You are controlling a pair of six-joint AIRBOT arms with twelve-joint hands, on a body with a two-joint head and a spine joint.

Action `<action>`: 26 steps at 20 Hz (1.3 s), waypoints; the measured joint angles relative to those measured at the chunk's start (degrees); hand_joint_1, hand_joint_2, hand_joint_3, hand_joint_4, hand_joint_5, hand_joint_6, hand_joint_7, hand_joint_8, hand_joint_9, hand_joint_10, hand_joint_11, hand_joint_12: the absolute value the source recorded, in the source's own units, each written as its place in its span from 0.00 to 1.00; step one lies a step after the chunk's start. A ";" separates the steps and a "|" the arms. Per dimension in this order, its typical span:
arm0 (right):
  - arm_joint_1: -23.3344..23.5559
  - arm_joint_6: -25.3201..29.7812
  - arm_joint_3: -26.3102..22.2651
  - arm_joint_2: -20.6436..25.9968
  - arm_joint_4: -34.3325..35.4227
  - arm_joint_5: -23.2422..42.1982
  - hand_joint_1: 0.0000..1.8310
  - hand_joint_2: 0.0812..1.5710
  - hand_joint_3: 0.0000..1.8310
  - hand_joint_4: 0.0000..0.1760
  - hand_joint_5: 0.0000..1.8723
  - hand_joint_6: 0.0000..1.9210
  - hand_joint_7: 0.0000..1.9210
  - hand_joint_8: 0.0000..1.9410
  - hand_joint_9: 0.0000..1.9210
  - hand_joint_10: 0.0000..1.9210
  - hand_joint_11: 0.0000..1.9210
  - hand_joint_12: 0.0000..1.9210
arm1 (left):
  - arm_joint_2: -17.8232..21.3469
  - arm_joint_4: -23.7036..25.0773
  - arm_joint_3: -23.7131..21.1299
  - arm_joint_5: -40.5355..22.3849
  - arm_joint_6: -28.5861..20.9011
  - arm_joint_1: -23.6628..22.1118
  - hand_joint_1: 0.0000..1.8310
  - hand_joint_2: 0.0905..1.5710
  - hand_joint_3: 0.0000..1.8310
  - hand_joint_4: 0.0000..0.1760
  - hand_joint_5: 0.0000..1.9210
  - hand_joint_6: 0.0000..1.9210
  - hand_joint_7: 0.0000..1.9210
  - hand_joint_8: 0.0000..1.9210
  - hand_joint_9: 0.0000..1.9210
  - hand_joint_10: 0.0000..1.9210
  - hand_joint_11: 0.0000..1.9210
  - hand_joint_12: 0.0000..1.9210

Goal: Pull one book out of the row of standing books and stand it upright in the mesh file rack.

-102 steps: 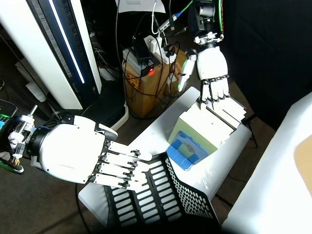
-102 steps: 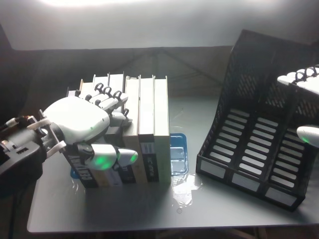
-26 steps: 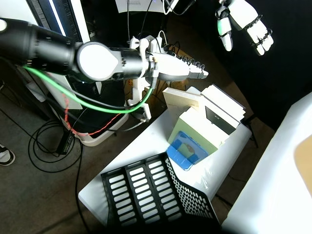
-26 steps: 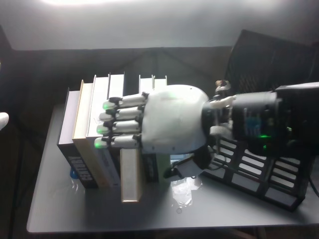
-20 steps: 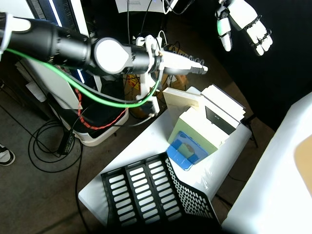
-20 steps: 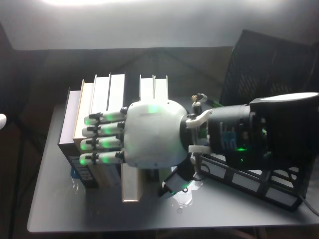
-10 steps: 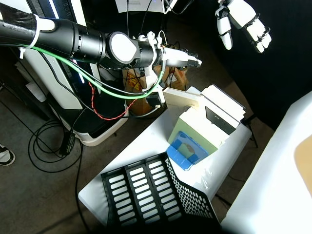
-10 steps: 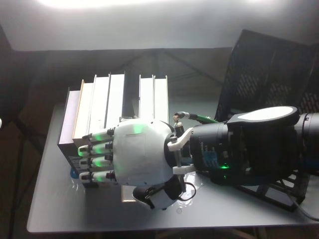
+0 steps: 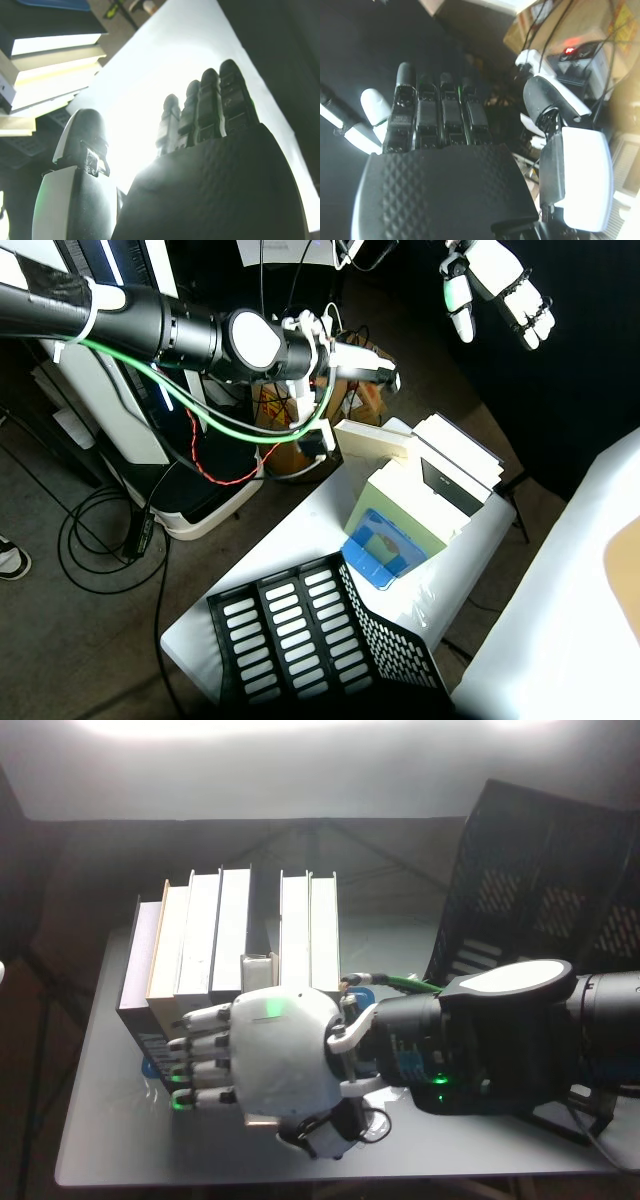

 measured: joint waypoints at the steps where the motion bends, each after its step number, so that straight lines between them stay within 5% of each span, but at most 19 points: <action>1: -0.22 -0.02 0.57 -0.20 0.02 -0.42 0.17 0.68 0.31 0.00 0.05 0.01 0.07 0.00 0.05 0.00 0.00 0.33 | 0.00 -0.17 0.00 -0.07 0.00 0.00 0.19 0.83 0.00 0.51 0.00 0.00 0.00 0.00 0.00 0.00 0.00 0.00; 4: -0.66 -0.02 2.14 -1.25 -0.63 -1.95 0.17 0.68 0.31 0.00 0.05 0.01 0.07 0.00 0.05 0.00 0.00 0.33 | 0.00 0.09 0.00 -0.42 -0.04 0.00 0.19 0.83 0.00 0.50 0.01 0.00 0.00 0.00 0.00 0.00 0.00 0.00; 5: -0.87 0.00 2.73 -1.66 -0.83 -2.25 0.17 0.68 0.31 0.00 0.05 0.01 0.07 0.00 0.05 0.00 0.00 0.33 | -0.07 0.11 0.00 -0.55 -0.15 0.00 0.18 0.84 0.00 0.38 0.00 0.00 0.00 0.00 0.00 0.00 0.00 0.00; 6: -1.03 0.00 3.08 -1.84 -1.20 -2.56 0.17 0.68 0.31 0.00 0.05 0.01 0.07 0.00 0.05 0.00 0.00 0.33 | -0.24 0.09 0.04 -0.68 -0.20 0.00 0.18 0.84 0.00 0.36 0.01 0.00 0.00 0.00 0.00 0.00 0.00 0.00; 13: -1.27 -1.55 5.55 -3.26 -2.29 -5.03 0.17 0.67 0.31 0.00 0.05 0.01 0.07 0.00 0.05 0.00 0.00 0.33 | -0.83 0.33 0.07 -0.59 -0.48 0.00 0.19 0.83 0.00 0.55 0.00 0.00 0.00 0.00 0.00 0.00 0.00 0.00; 20: -1.77 -2.05 7.61 -4.83 -2.51 -6.21 0.17 0.67 0.32 0.00 0.05 0.00 0.07 0.00 0.05 0.00 0.00 0.33 | -1.05 0.52 0.07 -0.70 -0.68 0.00 0.19 0.84 0.00 0.49 0.01 0.00 0.00 0.00 0.00 0.00 0.00 0.00; 22: -1.88 -2.10 7.54 -4.83 -2.51 -6.21 0.17 0.67 0.32 0.00 0.05 0.00 0.07 0.00 0.05 0.00 0.00 0.33 | -1.05 0.52 0.07 -0.72 -0.70 0.00 0.16 0.83 0.00 0.58 0.01 0.00 0.00 0.00 0.00 0.00 0.00 0.00; 24: -1.88 -2.10 7.32 -4.81 -2.54 -6.45 0.17 0.67 0.32 0.00 0.05 0.00 0.07 0.00 0.05 0.00 0.00 0.33 | -1.05 0.55 0.07 -0.72 -0.74 0.00 0.16 0.83 0.00 0.47 0.00 0.00 0.00 0.00 0.00 0.00 0.00 0.00; 26: -1.88 -2.12 7.08 -4.83 -2.56 -6.58 0.17 0.67 0.32 0.00 0.05 0.00 0.07 0.00 0.05 0.00 0.00 0.33 | -1.05 0.79 0.31 -0.68 -0.74 0.17 0.18 0.85 0.00 0.49 0.00 0.00 0.00 0.00 0.00 0.00 0.00 0.00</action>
